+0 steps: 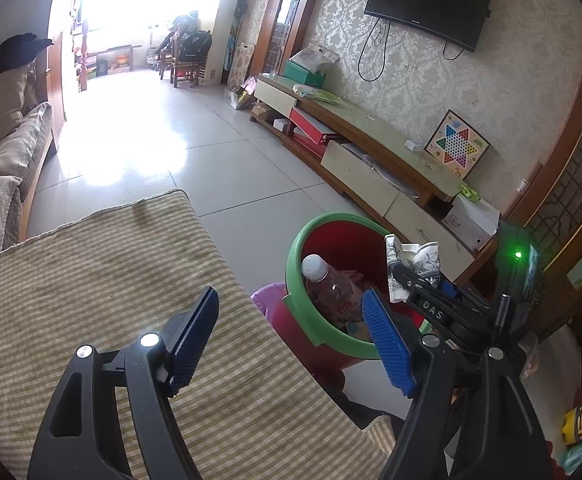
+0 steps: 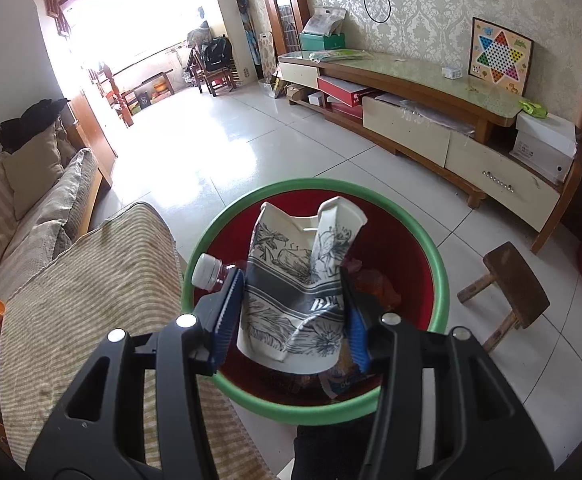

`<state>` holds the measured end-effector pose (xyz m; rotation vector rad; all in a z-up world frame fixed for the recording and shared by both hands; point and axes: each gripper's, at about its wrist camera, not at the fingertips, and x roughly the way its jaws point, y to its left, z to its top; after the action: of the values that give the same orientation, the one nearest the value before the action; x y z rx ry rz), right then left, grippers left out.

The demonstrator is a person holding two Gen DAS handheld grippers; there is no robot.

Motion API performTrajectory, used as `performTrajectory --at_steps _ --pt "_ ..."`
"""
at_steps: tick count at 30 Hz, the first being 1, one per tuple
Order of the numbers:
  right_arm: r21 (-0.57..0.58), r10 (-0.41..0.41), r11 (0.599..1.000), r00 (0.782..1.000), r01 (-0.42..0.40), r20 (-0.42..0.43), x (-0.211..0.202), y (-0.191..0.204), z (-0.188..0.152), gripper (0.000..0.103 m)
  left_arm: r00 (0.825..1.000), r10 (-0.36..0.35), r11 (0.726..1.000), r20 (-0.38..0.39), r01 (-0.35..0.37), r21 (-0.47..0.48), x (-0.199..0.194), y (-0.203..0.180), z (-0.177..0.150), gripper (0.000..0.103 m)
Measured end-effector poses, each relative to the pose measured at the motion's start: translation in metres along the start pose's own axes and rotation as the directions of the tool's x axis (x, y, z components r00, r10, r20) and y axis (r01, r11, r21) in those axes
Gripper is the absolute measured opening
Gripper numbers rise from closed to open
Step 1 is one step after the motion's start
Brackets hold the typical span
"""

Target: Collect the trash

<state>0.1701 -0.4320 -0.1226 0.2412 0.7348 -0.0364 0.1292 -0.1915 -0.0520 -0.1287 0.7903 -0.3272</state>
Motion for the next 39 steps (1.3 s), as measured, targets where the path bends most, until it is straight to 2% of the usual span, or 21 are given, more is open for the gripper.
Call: performTrajectory --at_steps 1,2,5,6,9,11,13,15,17,20,21,24,27,28,29,31,34,39 --pt "-0.009 -0.013 1.0 1.0 0.013 0.014 -0.001 0.002 0.002 0.075 1.0 0.001 1.0 0.005 -0.001 -0.003 -0.003 0.002 -0.001 0.071" --pt "-0.015 -0.027 1.0 0.999 0.028 0.035 -0.004 0.004 0.004 0.084 1.0 0.0 1.0 0.009 0.0 -0.007 -0.006 0.004 -0.001 0.071" --pt "-0.026 -0.027 0.999 0.997 0.029 0.079 -0.022 0.01 0.006 0.086 1.0 0.0 1.0 0.021 0.001 -0.027 -0.016 0.011 -0.002 0.072" --pt "-0.028 -0.029 0.999 0.996 0.032 0.088 -0.029 0.013 0.006 0.087 1.0 0.0 0.999 0.029 0.001 -0.036 -0.02 0.014 -0.001 0.076" --pt "-0.04 -0.024 0.999 0.99 0.03 0.138 -0.059 0.026 0.002 0.098 0.997 0.014 0.998 0.071 -0.01 -0.055 -0.035 0.02 -0.002 0.083" --pt "-0.046 -0.004 0.999 0.984 0.013 0.18 -0.084 0.038 -0.002 0.098 0.994 0.025 0.998 0.104 -0.018 -0.061 -0.048 0.025 -0.002 0.089" --pt "-0.059 0.012 0.998 0.977 0.0 0.214 -0.109 0.052 -0.006 0.098 0.991 0.025 0.998 0.132 -0.018 -0.055 -0.063 0.03 -0.003 0.09" --pt "-0.083 0.025 0.997 0.967 -0.004 0.255 -0.131 0.069 -0.011 0.098 0.984 0.057 0.997 0.171 -0.049 -0.052 -0.081 0.035 -0.005 0.096" --pt "-0.111 0.031 0.994 0.936 0.008 0.351 -0.158 0.086 -0.02 0.098 0.97 0.108 0.993 0.218 -0.098 -0.059 -0.098 0.041 -0.007 0.095" --pt "-0.149 0.049 0.988 0.856 0.033 0.515 -0.195 0.113 -0.039 0.098 0.94 0.161 0.986 0.3 -0.144 -0.08 -0.127 0.051 -0.011 0.095" --pt "-0.141 0.047 0.99 0.851 0.032 0.523 -0.201 0.12 -0.043 0.098 0.932 0.158 0.987 0.327 -0.139 -0.082 -0.137 0.054 -0.012 0.095" --pt "-0.14 0.087 0.99 0.885 -0.025 0.457 -0.208 0.136 -0.046 0.098 0.896 0.186 0.982 0.403 -0.155 -0.109 -0.166 0.069 -0.017 0.095" --pt "-0.112 0.082 0.993 0.885 -0.034 0.459 -0.212 0.145 -0.048 0.098 0.854 0.268 0.963 0.447 -0.227 -0.144 -0.189 0.083 -0.021 0.095" --pt "-0.112 0.085 0.993 0.885 -0.038 0.457 -0.213 0.148 -0.05 0.098 0.844 0.283 0.959 0.455 -0.24 -0.151 -0.195 0.088 -0.022 0.095" --pt "-0.114 0.089 0.993 0.887 -0.042 0.453 -0.214 0.151 -0.05 0.098 0.84 0.289 0.957 0.459 -0.245 -0.154 -0.2 0.091 -0.024 0.095" --pt "-0.121 0.096 0.992 0.892 -0.047 0.442 -0.213 0.157 -0.052 0.098 0.843 0.29 0.957 0.454 -0.246 -0.153 -0.206 0.098 -0.025 0.095" --pt "-0.138 0.106 0.989 0.896 -0.05 0.432 -0.212 0.166 -0.054 0.098 0.833 0.339 0.94 0.438 -0.282 -0.191 -0.211 0.101 -0.028 0.095" --pt "-0.169 0.121 0.984 0.897 -0.053 0.425 -0.216 0.174 -0.058 0.098 0.855 0.331 0.938 0.399 -0.253 -0.236 -0.211 0.11 -0.028 0.095"
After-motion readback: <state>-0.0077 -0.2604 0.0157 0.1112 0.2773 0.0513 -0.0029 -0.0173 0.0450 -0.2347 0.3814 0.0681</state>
